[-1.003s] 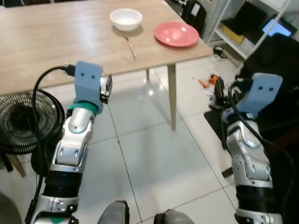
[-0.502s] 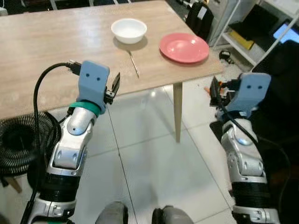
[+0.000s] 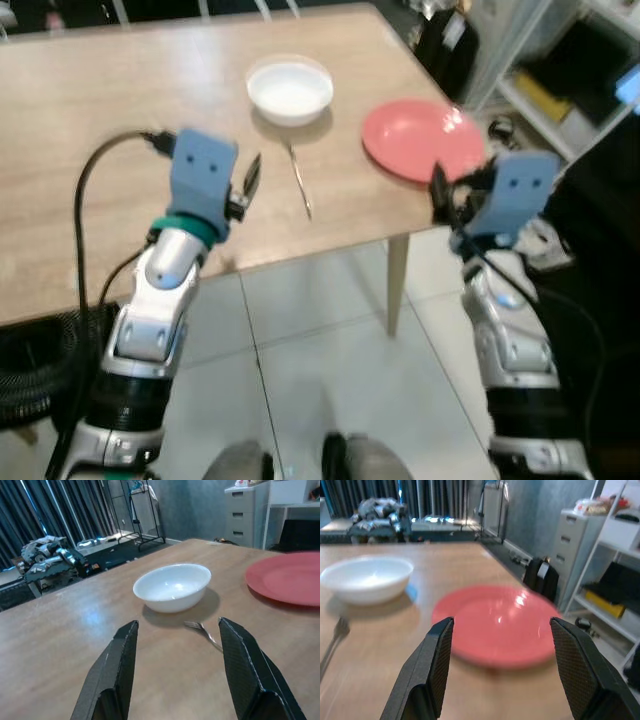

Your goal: Setting the table

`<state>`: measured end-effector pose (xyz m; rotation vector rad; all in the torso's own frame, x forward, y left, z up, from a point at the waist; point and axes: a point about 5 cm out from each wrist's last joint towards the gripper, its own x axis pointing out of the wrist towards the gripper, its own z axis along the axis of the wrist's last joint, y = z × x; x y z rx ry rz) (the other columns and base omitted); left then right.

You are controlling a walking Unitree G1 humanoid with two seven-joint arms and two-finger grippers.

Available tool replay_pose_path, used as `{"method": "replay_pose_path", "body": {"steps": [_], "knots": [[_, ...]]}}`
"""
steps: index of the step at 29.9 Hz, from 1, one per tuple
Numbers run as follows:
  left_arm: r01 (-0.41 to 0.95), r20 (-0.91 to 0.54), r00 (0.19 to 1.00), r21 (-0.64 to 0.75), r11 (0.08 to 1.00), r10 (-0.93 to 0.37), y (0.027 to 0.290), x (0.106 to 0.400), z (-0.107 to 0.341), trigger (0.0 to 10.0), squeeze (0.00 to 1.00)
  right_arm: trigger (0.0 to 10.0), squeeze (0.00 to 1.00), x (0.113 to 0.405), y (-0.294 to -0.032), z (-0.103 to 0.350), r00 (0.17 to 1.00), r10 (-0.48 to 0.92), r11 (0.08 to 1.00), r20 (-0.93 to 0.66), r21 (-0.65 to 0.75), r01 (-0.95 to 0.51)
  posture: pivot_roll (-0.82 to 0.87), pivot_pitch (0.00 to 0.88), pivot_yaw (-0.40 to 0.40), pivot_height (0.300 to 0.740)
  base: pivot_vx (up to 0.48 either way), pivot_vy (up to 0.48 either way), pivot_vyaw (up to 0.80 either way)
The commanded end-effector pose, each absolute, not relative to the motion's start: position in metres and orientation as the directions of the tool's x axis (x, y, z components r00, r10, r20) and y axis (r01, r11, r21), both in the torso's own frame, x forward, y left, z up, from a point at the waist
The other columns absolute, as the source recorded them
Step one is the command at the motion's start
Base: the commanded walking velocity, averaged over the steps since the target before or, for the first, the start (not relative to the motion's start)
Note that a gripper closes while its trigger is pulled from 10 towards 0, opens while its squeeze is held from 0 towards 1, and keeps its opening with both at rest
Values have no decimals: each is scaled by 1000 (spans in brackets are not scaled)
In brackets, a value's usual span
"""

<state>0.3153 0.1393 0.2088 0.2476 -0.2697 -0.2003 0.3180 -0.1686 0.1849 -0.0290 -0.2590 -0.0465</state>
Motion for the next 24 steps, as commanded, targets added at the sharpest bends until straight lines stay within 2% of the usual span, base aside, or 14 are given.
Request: {"method": "replay_pose_path", "body": {"steps": [1,7,8,11,18,22,24], "knots": [[158,222,950,270,950,-221,144,315,205,10000,0,10000,0,316,-163,181,969,-19,1000,247,-19,24,92,31,12,740,480,0,0],[158,216,951,284,946,-224,144,313,203,10000,0,10000,0,315,-152,180,969,64,997,238,-50,-54,94,31,10,740,464,0,0],[166,197,953,298,940,-231,143,311,200,10000,0,10000,0,312,-140,176,960,183,982,211,-82,-170,97,29,8,740,0,0,0],[205,169,949,307,929,-265,141,308,195,10000,0,10000,0,309,-132,174,947,262,964,186,-96,-248,97,27,8,740,0,0,0],[229,66,960,377,898,-273,145,303,176,10000,0,10000,0,304,-112,170,919,365,931,152,-31,-365,104,18,1,740,0,0,0],[225,43,964,397,890,-263,146,303,172,10000,0,10000,0,304,-108,169,913,381,924,146,-22,-382,105,17,1,740,0,0,0],[214,24,969,411,886,-245,149,304,168,10000,0,10000,0,301,-92,158,888,455,891,76,-56,-451,107,11,-1,740,0,0,0]]}}
